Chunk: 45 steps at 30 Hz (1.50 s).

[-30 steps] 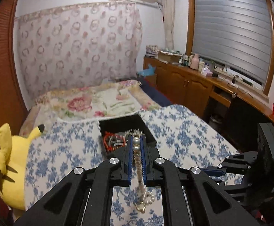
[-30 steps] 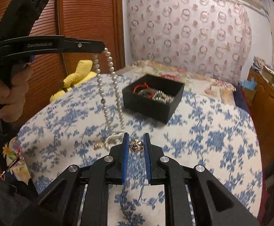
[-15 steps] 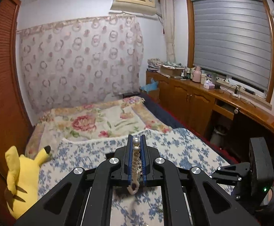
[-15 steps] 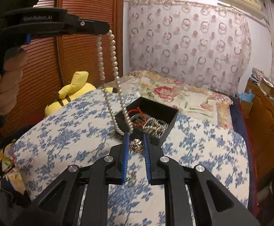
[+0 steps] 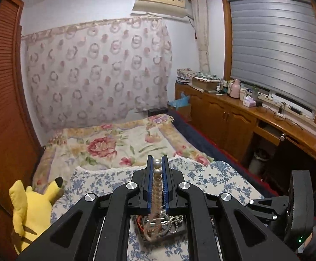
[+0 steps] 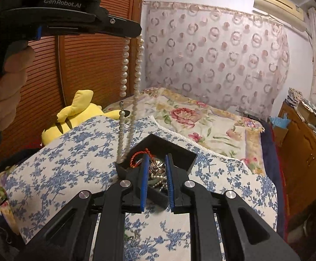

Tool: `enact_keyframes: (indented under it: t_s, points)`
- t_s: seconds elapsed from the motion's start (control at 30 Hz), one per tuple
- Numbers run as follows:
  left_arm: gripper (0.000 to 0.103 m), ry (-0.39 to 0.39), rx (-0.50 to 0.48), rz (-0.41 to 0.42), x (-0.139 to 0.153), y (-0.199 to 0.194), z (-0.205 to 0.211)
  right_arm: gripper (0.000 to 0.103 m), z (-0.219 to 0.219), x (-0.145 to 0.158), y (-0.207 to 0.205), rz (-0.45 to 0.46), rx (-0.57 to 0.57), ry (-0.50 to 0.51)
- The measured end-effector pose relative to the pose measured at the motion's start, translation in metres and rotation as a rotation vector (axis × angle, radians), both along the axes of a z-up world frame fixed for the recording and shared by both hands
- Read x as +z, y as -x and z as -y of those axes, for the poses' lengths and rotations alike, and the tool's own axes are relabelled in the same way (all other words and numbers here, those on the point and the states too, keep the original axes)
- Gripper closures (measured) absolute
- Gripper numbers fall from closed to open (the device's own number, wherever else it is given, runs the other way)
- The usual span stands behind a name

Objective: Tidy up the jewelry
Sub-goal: 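Lower the pearl necklace and brooch into the black box and open both tools, then withdraw both open tools toward the gold ring and green pendant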

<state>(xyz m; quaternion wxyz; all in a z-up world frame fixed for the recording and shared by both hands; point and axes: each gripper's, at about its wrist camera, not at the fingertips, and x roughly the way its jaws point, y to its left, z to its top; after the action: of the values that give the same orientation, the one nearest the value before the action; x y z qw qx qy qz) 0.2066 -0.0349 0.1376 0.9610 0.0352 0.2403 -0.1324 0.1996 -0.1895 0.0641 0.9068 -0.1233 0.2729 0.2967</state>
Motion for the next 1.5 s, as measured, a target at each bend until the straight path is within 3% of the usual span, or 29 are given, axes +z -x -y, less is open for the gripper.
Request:
enact_keyframes:
  t_s: [0.17, 0.53, 0.73, 0.8, 0.87, 1.13, 1.23, 1.3, 1.5]
  points:
    - [0.096, -0.002, 0.021, -0.05, -0.023, -0.021, -0.005, 0.086, -0.003, -0.007, -0.021, -0.021, -0.004, -0.013]
    - [0.096, 0.027, 0.049, -0.202, -0.109, -0.042, -0.02, 0.086, -0.01, -0.047, -0.062, -0.117, -0.024, -0.039]
    - [0.094, 0.033, 0.048, -0.214, -0.124, -0.037, -0.023, 0.085, -0.01, -0.058, -0.074, -0.166, -0.036, -0.074]
    - [0.086, 0.028, 0.052, -0.206, -0.124, -0.034, -0.023, 0.081, -0.009, -0.057, -0.078, -0.176, -0.038, -0.08]
    - [0.083, 0.023, 0.053, -0.199, -0.125, -0.029, -0.024, 0.065, -0.009, -0.056, -0.079, -0.172, -0.046, -0.075]
    - [0.059, -0.004, 0.065, -0.181, -0.141, 0.004, -0.032, 0.064, 0.002, -0.049, -0.065, -0.149, -0.051, -0.09]
    - [0.044, 0.001, 0.064, -0.188, -0.151, 0.018, -0.034, 0.064, 0.008, -0.051, -0.05, -0.139, -0.049, -0.085]
    - [0.023, 0.003, 0.078, -0.188, -0.157, 0.028, -0.036, 0.064, 0.012, -0.054, -0.037, -0.134, -0.045, -0.083]
    - [0.01, 0.018, 0.084, -0.175, -0.169, 0.057, -0.042, 0.064, 0.016, -0.074, -0.003, -0.172, 0.0, -0.059]
